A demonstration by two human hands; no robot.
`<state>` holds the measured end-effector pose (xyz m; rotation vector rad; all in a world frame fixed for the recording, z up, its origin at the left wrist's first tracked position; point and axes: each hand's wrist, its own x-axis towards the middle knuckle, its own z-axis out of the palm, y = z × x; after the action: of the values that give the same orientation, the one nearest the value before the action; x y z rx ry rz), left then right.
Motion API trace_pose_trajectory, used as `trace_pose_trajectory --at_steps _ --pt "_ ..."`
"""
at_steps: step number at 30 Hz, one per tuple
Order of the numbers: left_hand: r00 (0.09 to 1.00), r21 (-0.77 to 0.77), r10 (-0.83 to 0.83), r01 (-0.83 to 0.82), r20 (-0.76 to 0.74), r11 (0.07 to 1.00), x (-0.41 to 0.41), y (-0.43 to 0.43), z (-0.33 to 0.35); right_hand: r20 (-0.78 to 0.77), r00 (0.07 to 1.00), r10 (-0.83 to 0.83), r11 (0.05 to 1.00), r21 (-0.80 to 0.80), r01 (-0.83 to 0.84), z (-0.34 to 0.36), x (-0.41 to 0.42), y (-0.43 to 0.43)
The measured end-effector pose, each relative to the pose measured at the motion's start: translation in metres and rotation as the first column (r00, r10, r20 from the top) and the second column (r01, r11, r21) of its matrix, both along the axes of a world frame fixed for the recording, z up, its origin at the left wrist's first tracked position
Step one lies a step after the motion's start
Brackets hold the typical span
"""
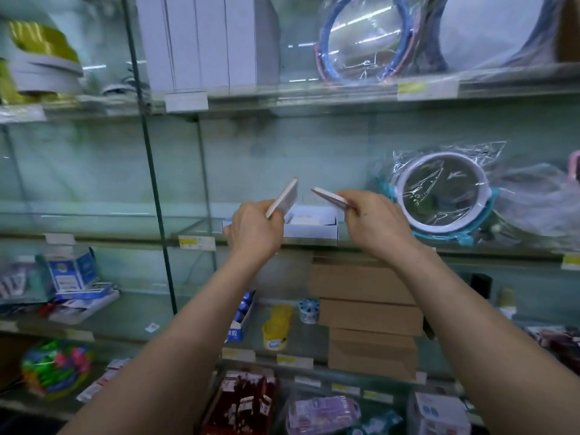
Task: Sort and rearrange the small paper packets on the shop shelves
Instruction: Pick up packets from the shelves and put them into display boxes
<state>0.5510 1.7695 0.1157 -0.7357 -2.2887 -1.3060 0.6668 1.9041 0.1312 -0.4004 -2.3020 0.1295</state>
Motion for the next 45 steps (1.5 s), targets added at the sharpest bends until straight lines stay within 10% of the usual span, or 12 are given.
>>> trace_pose_trajectory --at_steps 13,19,28,45 --pt "0.972 0.044 -0.224 0.221 0.066 0.974 -0.107 0.027 0.043 0.071 0.994 -0.084 0.991 0.108 0.076 0.025 -0.097 0.024" --pt "0.928 0.121 -0.297 0.276 0.223 0.953 -0.162 0.04 0.05 0.112 0.994 -0.011 0.995 -0.096 0.022 0.034 -0.141 0.054" --pt "0.725 0.352 -0.444 0.29 0.526 0.89 -0.23 0.06 0.044 -0.012 0.997 0.07 0.945 -0.32 -0.07 0.03 -0.187 0.085" --pt "0.506 0.38 -0.556 0.413 0.66 0.827 -0.241 0.089 0.034 0.028 0.954 0.3 0.942 -0.167 -0.291 0.008 -0.236 0.089"
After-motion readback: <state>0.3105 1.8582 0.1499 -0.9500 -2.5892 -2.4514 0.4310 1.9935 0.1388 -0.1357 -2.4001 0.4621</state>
